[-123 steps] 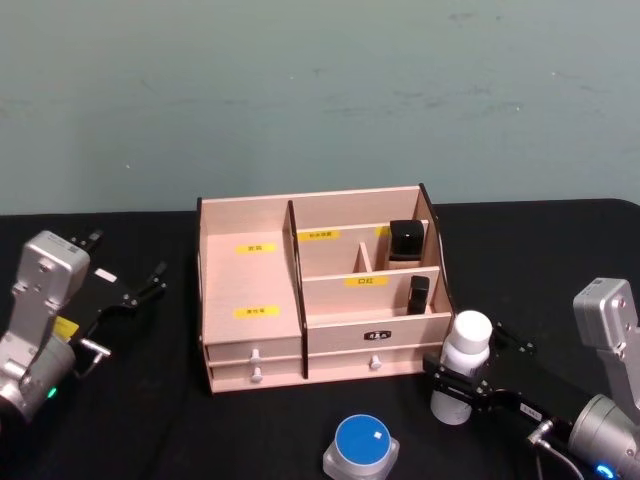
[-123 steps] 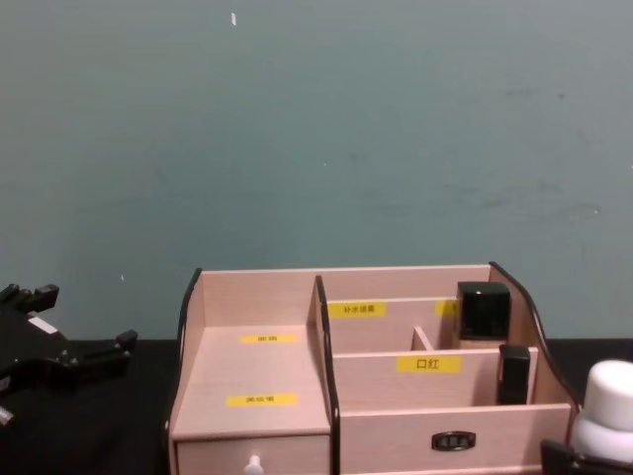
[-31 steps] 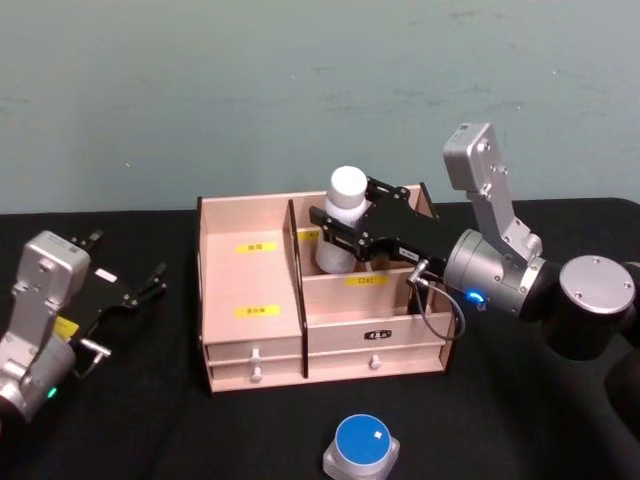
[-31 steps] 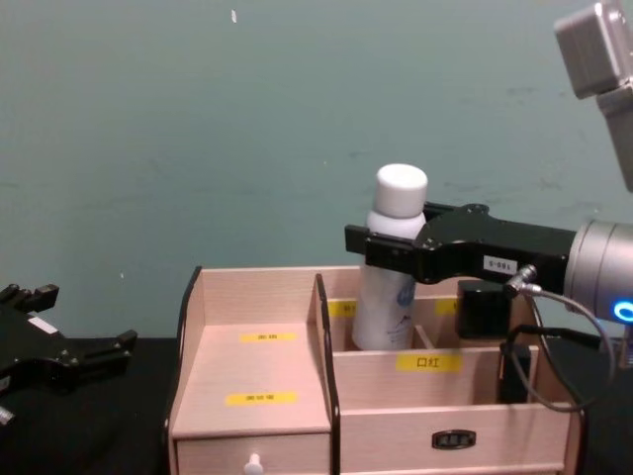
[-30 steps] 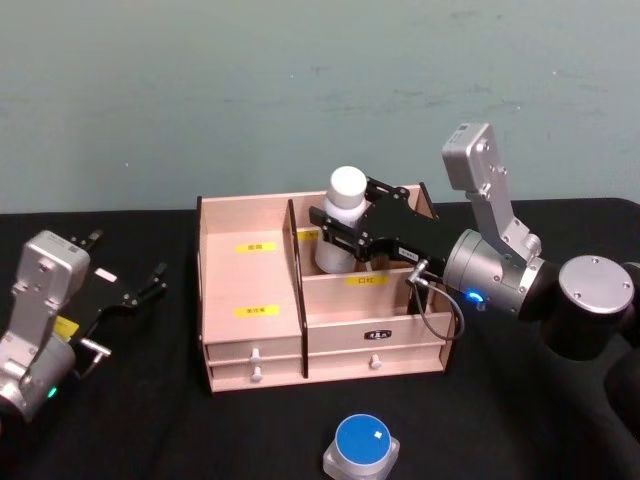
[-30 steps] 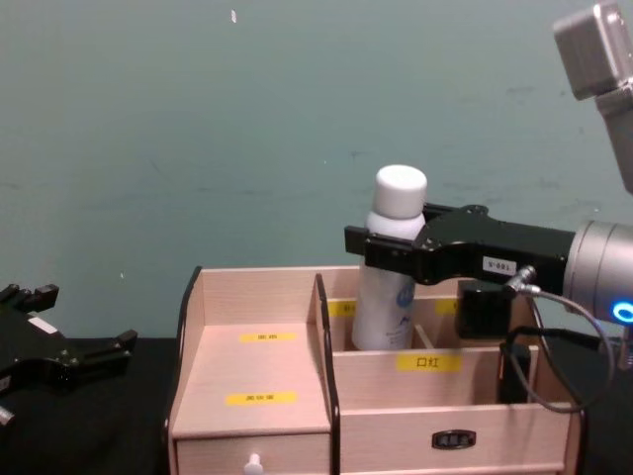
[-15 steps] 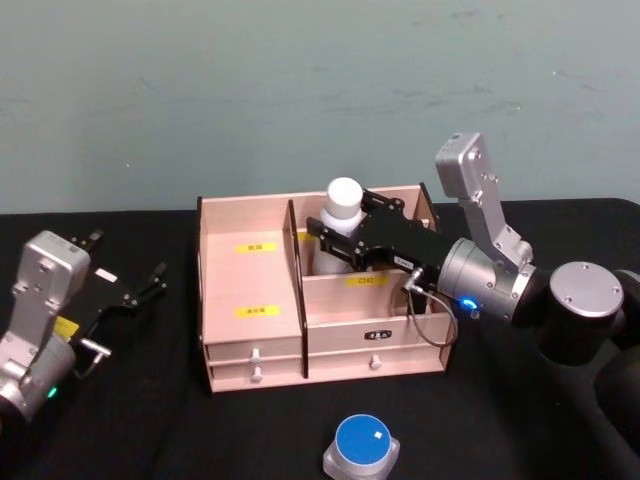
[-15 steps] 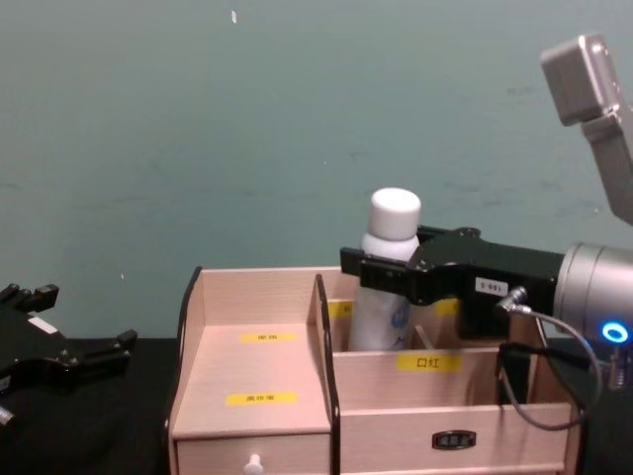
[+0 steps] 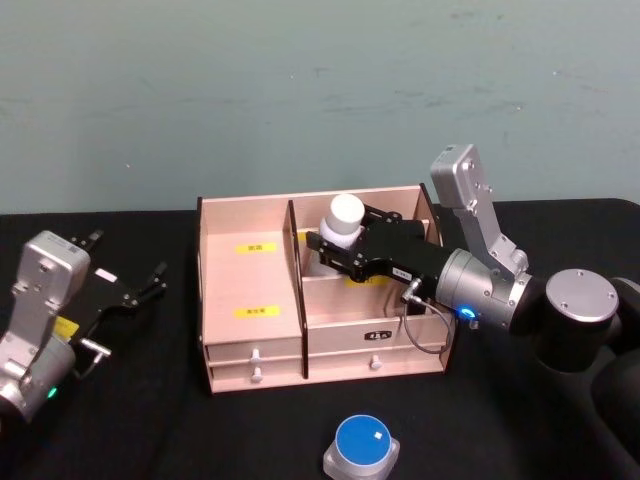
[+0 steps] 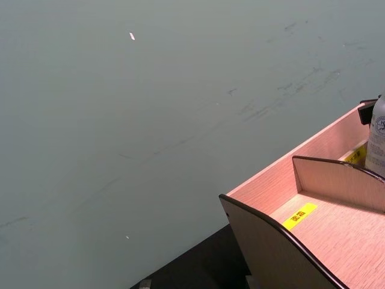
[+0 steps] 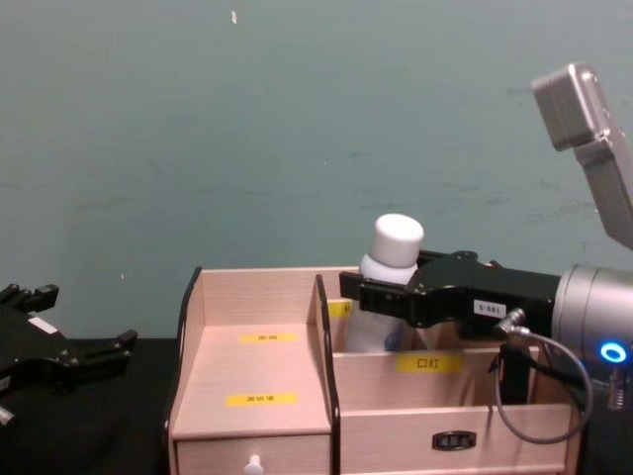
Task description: Pick up the facial cleanser and watermelon frost from the table and place them into the tiered storage box.
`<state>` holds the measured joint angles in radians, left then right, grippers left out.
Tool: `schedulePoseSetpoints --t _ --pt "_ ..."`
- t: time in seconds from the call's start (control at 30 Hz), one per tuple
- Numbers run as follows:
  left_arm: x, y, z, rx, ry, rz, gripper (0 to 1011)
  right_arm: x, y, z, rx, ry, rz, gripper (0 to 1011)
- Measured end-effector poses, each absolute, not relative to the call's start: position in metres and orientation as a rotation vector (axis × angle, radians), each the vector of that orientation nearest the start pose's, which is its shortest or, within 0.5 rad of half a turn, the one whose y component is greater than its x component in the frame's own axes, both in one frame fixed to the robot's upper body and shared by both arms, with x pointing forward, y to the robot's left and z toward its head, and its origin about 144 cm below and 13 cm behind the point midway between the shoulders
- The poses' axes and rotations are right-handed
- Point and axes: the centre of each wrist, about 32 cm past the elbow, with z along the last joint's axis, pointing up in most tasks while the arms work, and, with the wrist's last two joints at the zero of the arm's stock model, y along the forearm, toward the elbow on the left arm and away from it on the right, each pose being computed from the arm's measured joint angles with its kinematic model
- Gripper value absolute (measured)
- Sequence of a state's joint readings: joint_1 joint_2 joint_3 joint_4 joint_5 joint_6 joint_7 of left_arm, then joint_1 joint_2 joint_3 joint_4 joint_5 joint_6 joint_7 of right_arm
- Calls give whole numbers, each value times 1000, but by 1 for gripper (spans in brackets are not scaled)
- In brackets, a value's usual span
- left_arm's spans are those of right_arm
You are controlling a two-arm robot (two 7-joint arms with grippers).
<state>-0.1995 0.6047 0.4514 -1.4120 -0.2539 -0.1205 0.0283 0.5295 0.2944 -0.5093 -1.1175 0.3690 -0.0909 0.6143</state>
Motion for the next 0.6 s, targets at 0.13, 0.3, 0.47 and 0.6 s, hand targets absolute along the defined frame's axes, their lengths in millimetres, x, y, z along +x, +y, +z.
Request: schedulePoseSetpoints --t 0.13,0.3,0.47,0.6 --pt "489 310 1140 304 -285 1248 1010 584 -218 1174 -86 -82 -649 602" --pt "489 310 1140 304 -285 1248 1010 584 -218 1174 -86 -82 -649 672" --pt "489 310 1140 304 -285 1248 1010 584 -218 1173 -86 -78 -648 842" --pt "489 310 1140 304 -285 1248 1010 583 -221 1177 -72 -86 -665 958"
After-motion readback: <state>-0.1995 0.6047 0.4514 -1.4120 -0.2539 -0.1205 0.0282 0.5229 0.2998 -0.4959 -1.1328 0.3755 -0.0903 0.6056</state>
